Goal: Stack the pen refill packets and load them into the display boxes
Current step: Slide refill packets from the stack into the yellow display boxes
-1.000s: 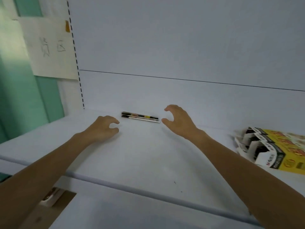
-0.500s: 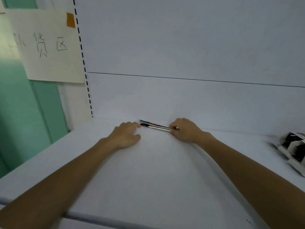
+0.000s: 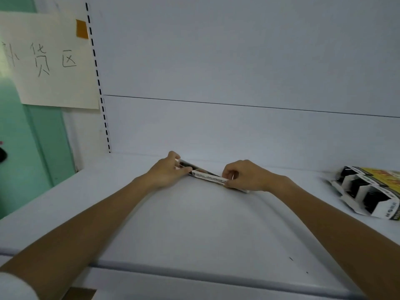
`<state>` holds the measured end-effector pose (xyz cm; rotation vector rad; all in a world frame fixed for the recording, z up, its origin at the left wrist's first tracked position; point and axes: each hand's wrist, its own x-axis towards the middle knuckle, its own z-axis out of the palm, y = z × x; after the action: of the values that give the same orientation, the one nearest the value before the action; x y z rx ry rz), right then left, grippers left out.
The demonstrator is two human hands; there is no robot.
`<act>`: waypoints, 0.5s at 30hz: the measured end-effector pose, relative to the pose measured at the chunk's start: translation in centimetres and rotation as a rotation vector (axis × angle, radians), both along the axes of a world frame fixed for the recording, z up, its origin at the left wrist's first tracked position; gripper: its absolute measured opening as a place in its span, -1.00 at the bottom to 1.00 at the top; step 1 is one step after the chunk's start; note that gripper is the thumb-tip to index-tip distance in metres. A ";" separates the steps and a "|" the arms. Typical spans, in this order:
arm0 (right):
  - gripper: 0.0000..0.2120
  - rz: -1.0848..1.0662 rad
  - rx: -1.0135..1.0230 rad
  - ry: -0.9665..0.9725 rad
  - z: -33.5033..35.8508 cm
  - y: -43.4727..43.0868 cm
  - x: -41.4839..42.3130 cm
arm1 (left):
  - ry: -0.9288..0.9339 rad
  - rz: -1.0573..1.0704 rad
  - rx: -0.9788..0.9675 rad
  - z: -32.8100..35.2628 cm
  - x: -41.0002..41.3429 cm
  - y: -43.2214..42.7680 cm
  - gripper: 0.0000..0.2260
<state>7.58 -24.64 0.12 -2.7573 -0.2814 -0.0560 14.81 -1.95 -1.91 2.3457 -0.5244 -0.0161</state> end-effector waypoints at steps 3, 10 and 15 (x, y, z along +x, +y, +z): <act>-0.90 0.006 -0.001 0.007 0.0 -1.0 -1.5 | 0.030 -0.023 0.017 -0.1 -0.9 -1.0 -0.50; -0.62 -0.021 0.093 -0.013 -0.4 -2.8 -4.8 | 0.024 -0.031 0.027 -0.5 -3.5 -2.4 -0.73; -0.78 0.030 0.010 -0.126 -0.6 -4.1 -5.4 | 0.064 0.021 0.050 -0.1 -5.6 -2.9 -0.89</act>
<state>2.22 -28.69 -0.47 -2.7436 -0.3549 -0.2238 9.25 -4.81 -1.98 2.3906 -0.4730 -0.0953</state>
